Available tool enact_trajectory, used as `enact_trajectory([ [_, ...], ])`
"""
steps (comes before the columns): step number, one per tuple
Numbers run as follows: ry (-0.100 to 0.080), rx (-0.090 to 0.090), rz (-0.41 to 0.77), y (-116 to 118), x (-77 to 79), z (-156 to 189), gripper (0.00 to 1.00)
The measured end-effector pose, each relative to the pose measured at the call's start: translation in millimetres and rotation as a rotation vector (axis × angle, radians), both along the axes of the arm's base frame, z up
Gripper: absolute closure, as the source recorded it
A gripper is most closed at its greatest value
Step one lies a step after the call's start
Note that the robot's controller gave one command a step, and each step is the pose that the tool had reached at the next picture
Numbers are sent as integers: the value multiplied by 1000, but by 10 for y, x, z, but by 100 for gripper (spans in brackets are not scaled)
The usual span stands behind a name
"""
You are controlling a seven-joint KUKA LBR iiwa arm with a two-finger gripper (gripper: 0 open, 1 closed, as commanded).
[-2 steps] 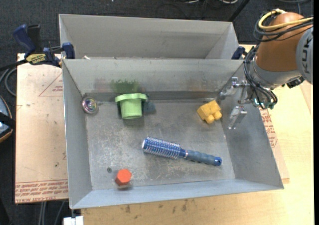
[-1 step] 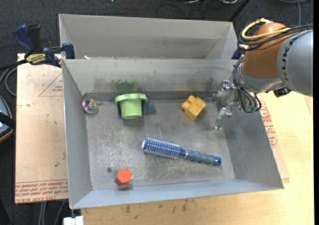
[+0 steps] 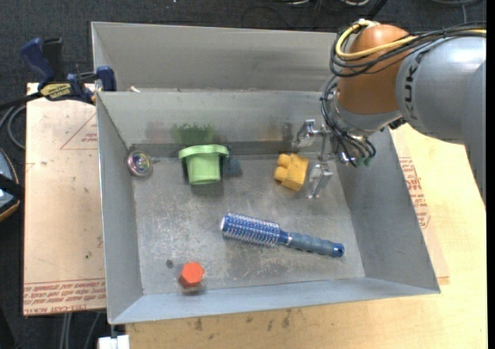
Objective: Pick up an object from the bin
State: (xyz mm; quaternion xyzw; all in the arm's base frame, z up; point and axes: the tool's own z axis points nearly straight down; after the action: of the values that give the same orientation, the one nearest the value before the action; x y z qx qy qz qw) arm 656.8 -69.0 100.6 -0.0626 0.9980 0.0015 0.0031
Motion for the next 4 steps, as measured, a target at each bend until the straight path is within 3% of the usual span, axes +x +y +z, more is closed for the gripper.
enact_trajectory([
  [1,8,2,-128,720,-434,-11,0],
  [2,-24,3,-261,729,-928,-226,0],
  [3,2,-2,-316,876,-375,-248,0],
  [4,-9,2,-317,885,-360,-218,100],
])
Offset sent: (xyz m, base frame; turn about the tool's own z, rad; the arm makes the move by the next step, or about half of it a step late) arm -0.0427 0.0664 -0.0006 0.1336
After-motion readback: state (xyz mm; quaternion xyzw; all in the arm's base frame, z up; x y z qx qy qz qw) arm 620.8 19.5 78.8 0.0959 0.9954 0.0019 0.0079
